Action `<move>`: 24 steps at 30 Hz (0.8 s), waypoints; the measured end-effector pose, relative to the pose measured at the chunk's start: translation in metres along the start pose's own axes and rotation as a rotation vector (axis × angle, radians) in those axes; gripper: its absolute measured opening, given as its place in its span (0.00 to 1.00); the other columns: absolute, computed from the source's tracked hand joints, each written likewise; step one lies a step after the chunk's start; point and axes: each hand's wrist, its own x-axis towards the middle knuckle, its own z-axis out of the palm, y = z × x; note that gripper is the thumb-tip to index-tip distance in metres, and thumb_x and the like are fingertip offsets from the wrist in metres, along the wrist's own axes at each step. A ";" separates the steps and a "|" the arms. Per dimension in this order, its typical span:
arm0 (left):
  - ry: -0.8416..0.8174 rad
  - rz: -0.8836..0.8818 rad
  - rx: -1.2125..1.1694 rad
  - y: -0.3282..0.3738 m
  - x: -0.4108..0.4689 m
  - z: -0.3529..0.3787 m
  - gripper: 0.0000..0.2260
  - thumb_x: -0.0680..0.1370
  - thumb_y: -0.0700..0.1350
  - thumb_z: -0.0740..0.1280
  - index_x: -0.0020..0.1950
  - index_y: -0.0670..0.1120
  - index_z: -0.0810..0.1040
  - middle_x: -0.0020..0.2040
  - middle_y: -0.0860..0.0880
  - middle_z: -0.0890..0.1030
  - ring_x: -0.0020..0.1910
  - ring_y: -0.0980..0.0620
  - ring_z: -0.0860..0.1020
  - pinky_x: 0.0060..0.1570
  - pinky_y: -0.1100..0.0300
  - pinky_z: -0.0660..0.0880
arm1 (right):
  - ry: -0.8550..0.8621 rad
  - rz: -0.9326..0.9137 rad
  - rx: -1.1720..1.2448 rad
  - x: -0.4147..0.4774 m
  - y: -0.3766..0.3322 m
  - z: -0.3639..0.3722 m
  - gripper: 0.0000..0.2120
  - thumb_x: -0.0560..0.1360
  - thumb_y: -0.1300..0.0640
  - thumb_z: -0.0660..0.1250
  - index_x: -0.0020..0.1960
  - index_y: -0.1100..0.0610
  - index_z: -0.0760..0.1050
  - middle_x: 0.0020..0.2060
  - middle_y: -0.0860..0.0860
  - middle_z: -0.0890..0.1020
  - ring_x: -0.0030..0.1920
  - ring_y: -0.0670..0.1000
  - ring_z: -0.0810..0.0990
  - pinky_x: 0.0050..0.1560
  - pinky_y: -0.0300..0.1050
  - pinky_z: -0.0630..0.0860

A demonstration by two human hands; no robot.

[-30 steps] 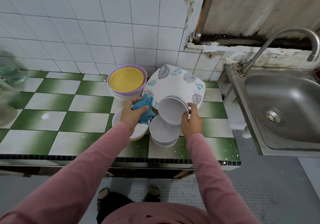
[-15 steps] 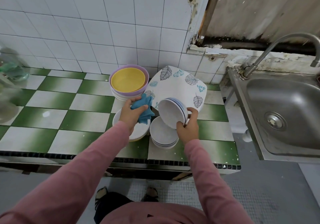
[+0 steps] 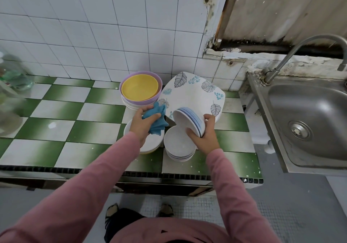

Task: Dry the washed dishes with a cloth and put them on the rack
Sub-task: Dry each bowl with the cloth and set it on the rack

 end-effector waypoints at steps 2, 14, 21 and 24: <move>0.001 -0.020 -0.030 0.000 0.000 -0.001 0.19 0.78 0.41 0.71 0.67 0.49 0.72 0.62 0.44 0.77 0.56 0.44 0.80 0.55 0.47 0.80 | 0.024 0.042 0.079 0.000 -0.004 0.000 0.30 0.69 0.51 0.77 0.59 0.52 0.59 0.51 0.50 0.74 0.51 0.51 0.75 0.48 0.40 0.77; -0.089 -0.025 -0.202 0.016 -0.016 -0.003 0.18 0.77 0.47 0.71 0.65 0.48 0.72 0.59 0.45 0.80 0.51 0.48 0.82 0.40 0.55 0.81 | 0.105 0.473 1.108 0.017 -0.020 0.010 0.44 0.63 0.39 0.77 0.73 0.51 0.65 0.67 0.60 0.76 0.62 0.65 0.78 0.49 0.60 0.80; 0.146 0.221 -0.069 0.041 -0.020 0.018 0.16 0.82 0.47 0.63 0.70 0.49 0.71 0.55 0.49 0.79 0.55 0.44 0.79 0.48 0.51 0.80 | -0.015 0.462 1.153 0.030 -0.040 0.013 0.34 0.71 0.30 0.62 0.66 0.53 0.72 0.61 0.61 0.80 0.61 0.67 0.79 0.58 0.68 0.76; 0.256 0.504 0.134 0.045 -0.028 0.041 0.20 0.83 0.46 0.60 0.76 0.51 0.64 0.60 0.52 0.78 0.55 0.53 0.76 0.54 0.65 0.74 | -0.088 0.455 1.179 0.030 -0.051 0.029 0.43 0.65 0.27 0.65 0.71 0.54 0.70 0.64 0.62 0.78 0.63 0.67 0.77 0.59 0.71 0.74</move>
